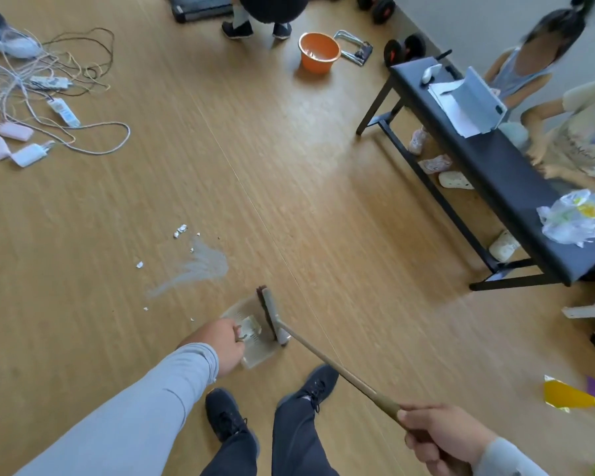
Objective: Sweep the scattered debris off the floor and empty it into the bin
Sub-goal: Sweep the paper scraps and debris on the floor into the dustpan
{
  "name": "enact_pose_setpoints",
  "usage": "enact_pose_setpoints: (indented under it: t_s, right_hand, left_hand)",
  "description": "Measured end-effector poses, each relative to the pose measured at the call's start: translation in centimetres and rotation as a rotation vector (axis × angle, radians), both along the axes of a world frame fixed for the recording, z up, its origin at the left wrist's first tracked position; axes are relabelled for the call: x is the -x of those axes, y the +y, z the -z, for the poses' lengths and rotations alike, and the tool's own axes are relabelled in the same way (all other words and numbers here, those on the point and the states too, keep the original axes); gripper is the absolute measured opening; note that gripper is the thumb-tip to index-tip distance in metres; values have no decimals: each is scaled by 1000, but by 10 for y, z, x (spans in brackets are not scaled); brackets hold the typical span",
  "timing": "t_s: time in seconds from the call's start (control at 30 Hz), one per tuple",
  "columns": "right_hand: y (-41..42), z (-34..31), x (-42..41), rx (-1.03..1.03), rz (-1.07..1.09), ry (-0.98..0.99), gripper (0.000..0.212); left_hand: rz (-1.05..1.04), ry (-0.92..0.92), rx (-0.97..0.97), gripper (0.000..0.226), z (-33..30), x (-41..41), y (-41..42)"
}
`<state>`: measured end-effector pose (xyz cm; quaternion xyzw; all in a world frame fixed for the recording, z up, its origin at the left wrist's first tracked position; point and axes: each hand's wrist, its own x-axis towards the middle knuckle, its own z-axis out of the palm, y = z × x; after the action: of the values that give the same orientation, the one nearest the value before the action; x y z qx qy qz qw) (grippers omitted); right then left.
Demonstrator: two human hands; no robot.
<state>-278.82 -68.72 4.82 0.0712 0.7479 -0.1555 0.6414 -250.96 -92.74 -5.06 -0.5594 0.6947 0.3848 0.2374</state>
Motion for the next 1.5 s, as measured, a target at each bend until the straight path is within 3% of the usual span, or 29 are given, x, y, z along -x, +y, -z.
enact_pose_setpoints:
  t_s: [0.07,0.13,0.27,0.4,0.6,0.8,0.93,1.1,1.2,1.3,1.4,1.5]
  right_hand:
    - [-6,-15,0,48,-6,40,17]
    - [-18,-16,-11,57,-151,153,20]
    - [-48,24,-43,3,-396,241,23]
    - [-58,53,-72,-9,-471,112,23]
    - [-57,-2,-58,87,-412,-35,19]
    - [-66,-52,-57,99,-682,127,14]
    - [-98,-57,-94,139,-833,277,17]
    - [-143,-50,-130,99,-909,328,20]
    - [-157,-37,-133,193,-1052,401,31]
    - [-177,-37,-128,146,-1145,337,30]
    - [-209,-40,-129,81,-1058,202,21]
    - [-239,-25,-129,46,-966,87,29]
  left_hand:
    - [-19,12,-23,21,-4,-8,2]
    - [-56,34,-30,22,-5,-14,5]
    - [-116,28,-41,12,-4,-24,15]
    - [-114,35,-46,16,1,-24,19]
    - [-174,94,-112,31,-14,-39,18]
    - [-424,123,-48,19,-36,-127,46]
    - [-602,153,17,11,-53,-179,65]
    - [-744,131,73,5,-61,-221,80]
    - [-795,96,80,5,-63,-243,86]
    - [-856,46,80,9,-76,-269,89]
    - [-939,10,110,13,-100,-291,92]
    - [-952,-57,112,17,-120,-307,90]
